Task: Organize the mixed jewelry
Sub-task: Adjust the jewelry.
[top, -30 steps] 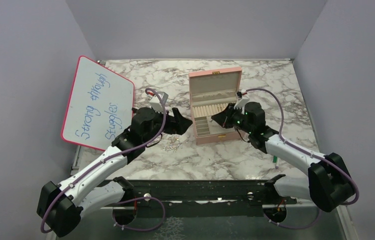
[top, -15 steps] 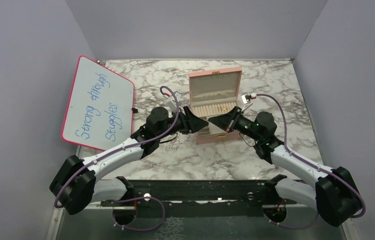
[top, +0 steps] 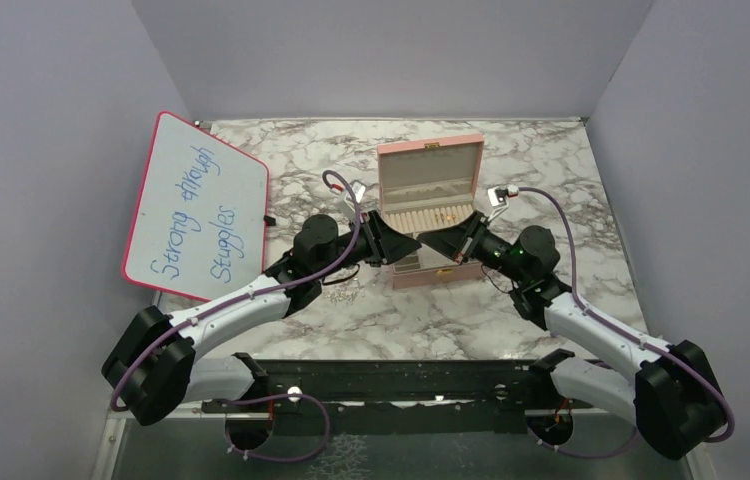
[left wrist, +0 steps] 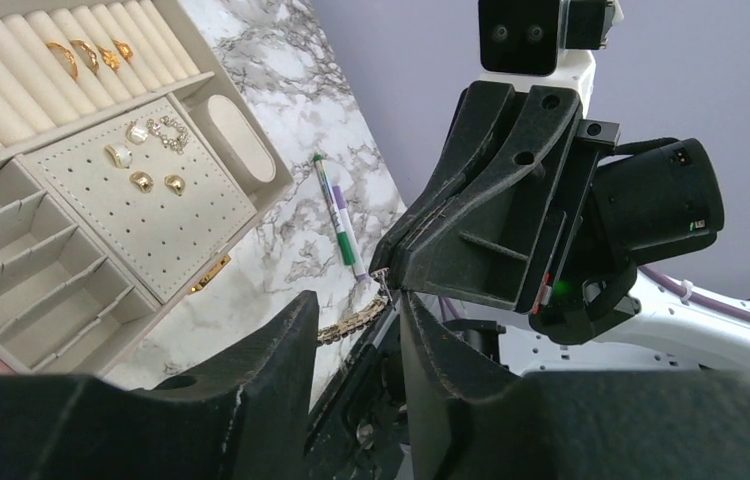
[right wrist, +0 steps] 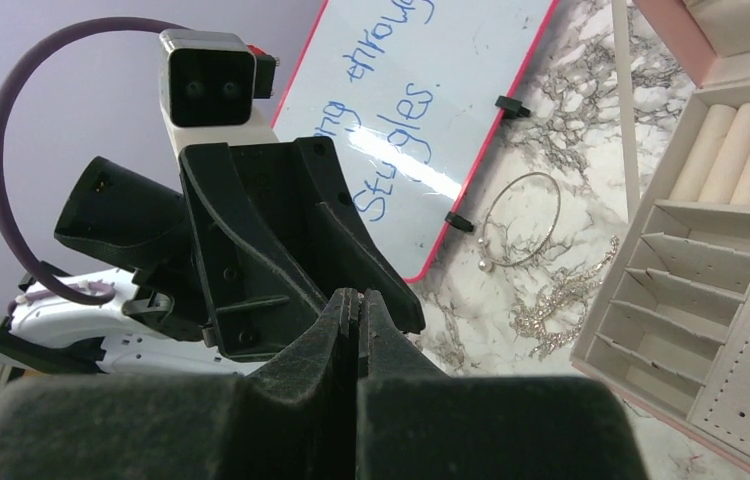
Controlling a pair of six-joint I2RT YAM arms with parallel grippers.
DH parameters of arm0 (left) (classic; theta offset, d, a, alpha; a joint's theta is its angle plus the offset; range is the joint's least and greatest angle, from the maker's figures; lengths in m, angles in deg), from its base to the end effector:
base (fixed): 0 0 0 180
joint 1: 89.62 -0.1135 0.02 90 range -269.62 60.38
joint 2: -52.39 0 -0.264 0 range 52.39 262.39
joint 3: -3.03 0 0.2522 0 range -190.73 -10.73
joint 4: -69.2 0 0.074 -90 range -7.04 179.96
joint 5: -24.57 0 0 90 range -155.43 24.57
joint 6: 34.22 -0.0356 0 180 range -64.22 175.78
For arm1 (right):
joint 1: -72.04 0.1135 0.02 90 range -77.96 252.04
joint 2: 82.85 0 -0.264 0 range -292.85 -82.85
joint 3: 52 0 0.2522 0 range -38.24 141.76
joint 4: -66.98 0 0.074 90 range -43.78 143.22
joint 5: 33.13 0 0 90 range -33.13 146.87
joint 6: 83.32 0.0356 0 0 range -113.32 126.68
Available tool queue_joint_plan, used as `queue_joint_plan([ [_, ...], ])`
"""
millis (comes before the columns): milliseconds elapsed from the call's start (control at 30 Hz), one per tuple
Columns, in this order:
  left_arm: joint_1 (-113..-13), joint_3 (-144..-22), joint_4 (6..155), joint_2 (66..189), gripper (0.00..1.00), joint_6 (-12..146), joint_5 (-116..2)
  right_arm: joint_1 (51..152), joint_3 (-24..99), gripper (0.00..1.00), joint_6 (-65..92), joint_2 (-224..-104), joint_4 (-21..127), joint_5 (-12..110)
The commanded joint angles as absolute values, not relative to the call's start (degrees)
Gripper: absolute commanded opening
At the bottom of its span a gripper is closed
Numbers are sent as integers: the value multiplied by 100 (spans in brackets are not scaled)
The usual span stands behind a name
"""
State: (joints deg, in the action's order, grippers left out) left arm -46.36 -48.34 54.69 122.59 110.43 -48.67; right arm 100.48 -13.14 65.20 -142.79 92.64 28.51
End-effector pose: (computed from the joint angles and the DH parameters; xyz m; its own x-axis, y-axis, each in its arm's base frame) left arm 0.1947 -0.1973 0.2724 -0.7378 -0.3782 -0.5592 0.4561 0.3315 -0.8259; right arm 0.1925 0.1235 0.2597 -0.6758 0.4874 -0.5529 -0.4961 0.2539 0.8303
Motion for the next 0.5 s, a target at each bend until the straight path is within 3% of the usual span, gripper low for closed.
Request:
queue_joint_plan([
  [0,-4621,-4988,5149,12230,38,10967,-4899,10087,-1360,5,6541,-14182,9365,2664],
  [100,-4621,-5002,5149,12174,42,10842,-4922,10087,-1337,5,6498,-14183,9294,2655],
  [233,-4621,-4968,5150,12050,59,10684,-5050,10087,-1302,5,6460,-14184,9227,2655],
  [300,-4621,-4955,5150,11998,63,10616,-5091,10087,-1297,5,6458,-14191,9217,2655],
  [367,-4619,-4955,5150,11961,61,10598,-5093,10087,-1289,5,6467,-14198,9208,2646],
  [467,-4620,-4967,5150,11958,43,10561,-5070,10093,-1284,5,6479,-14197,9206,2653],
])
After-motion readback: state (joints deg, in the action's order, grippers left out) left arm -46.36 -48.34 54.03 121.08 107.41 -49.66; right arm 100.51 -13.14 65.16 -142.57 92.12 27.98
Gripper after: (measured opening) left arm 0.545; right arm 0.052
